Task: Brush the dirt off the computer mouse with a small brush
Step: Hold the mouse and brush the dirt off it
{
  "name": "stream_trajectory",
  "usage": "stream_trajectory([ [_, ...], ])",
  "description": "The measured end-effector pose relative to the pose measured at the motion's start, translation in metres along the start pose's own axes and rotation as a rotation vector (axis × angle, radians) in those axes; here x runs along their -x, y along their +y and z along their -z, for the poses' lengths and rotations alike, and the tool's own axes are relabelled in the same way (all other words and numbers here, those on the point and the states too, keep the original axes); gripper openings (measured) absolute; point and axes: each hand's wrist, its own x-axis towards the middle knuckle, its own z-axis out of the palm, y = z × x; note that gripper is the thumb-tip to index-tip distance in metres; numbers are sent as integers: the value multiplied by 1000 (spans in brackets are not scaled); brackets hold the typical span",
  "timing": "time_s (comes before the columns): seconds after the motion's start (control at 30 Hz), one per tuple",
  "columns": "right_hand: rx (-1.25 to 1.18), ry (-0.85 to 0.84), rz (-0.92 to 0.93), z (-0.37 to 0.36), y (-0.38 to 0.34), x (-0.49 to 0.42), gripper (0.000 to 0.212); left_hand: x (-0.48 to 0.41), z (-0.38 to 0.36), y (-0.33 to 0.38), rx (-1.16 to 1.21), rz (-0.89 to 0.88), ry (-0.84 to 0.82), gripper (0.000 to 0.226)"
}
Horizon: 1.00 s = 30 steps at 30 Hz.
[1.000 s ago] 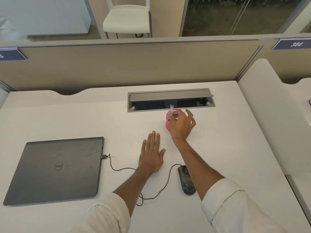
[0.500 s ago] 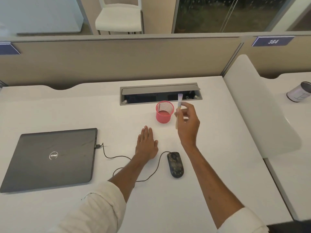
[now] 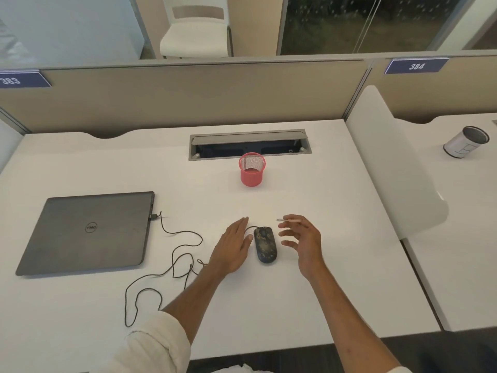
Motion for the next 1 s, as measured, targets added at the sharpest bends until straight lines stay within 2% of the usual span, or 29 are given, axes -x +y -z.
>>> stream_trajectory([
  [0.07,-14,-17,-10,7,5,6,31,7,-2,1,6,-8,-2,62],
  [0.17,3,-9,-2,11,11,13,15,17,-6,4,28,-4,7,67],
  [0.2,12,28,0,11,12,14,15,20,-7,5,41,-3,15,71],
  [0.3,39,190,27,9,16,14,41,28,-13,11,77,-5,26,92],
  [0.37,72,226,25,9,14,13,55,30,-17,14,61,-6,22,112],
  [0.47,155,196,29,15,8,11,55,29,-20,15,28,-7,1,132],
  [0.67,283,176,-82,25,1,9,92,22,-23,13,2,-20,-63,139],
  [0.83,481,81,-179,21,8,0,75,16,-24,14,35,-13,-76,139],
  [1.0,643,40,-188,11,10,-7,73,10,-23,11,44,-15,-91,138],
])
